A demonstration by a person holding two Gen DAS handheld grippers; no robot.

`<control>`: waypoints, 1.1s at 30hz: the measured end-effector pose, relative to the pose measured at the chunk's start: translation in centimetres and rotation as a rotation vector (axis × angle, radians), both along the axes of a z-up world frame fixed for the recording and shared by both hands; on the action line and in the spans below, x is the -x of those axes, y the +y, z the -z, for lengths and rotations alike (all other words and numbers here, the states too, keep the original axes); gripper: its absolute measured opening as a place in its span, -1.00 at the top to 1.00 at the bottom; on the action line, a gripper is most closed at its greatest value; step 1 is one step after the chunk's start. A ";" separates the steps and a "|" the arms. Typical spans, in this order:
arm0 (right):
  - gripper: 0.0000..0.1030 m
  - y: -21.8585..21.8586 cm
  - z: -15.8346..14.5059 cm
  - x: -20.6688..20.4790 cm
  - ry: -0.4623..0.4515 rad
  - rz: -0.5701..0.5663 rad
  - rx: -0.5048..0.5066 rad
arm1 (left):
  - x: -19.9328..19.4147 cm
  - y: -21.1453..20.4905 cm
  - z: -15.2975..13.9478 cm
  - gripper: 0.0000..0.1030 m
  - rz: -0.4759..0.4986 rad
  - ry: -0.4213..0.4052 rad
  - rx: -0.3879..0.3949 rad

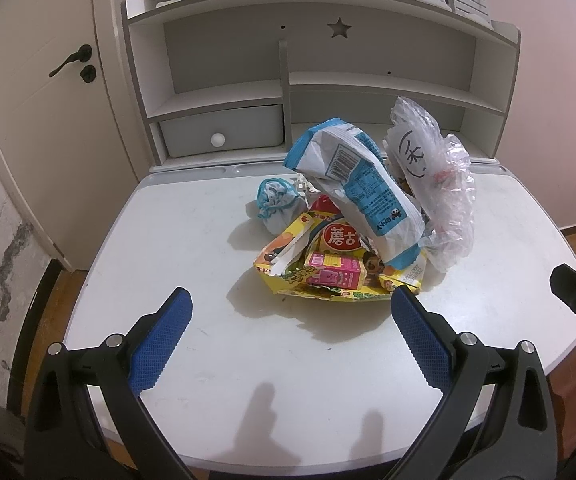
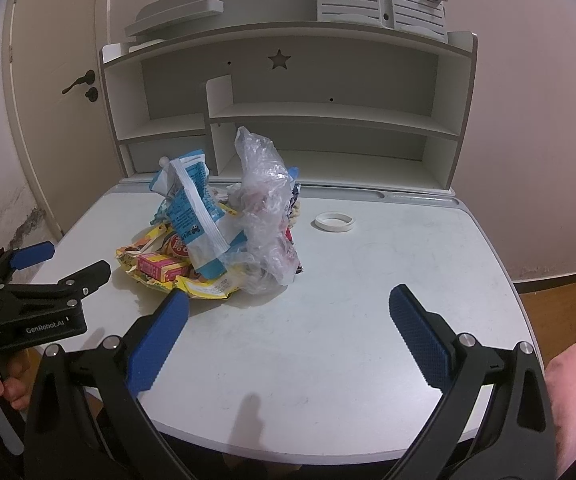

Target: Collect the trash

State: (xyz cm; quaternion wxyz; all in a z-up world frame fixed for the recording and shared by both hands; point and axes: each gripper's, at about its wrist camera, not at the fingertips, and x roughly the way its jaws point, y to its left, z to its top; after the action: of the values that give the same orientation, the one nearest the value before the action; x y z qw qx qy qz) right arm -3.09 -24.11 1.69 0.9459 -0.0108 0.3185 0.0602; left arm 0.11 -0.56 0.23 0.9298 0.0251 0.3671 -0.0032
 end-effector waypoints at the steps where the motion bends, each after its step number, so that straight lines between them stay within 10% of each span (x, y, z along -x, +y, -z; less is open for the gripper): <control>1: -0.89 0.0 0.0 0.0 0.001 0.000 -0.001 | 0.0 0.0 0.0 -0.88 0.000 0.000 0.000; 33: -0.89 -0.2 0.0 0.1 0.007 0.000 0.000 | 0.2 0.3 0.2 -0.88 -0.003 0.009 0.005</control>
State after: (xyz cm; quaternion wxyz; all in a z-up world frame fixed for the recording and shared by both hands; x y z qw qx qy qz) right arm -3.16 -24.30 1.73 0.9448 -0.0104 0.3218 0.0604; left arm -0.09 -0.24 0.00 0.9283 0.0222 0.3713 -0.0028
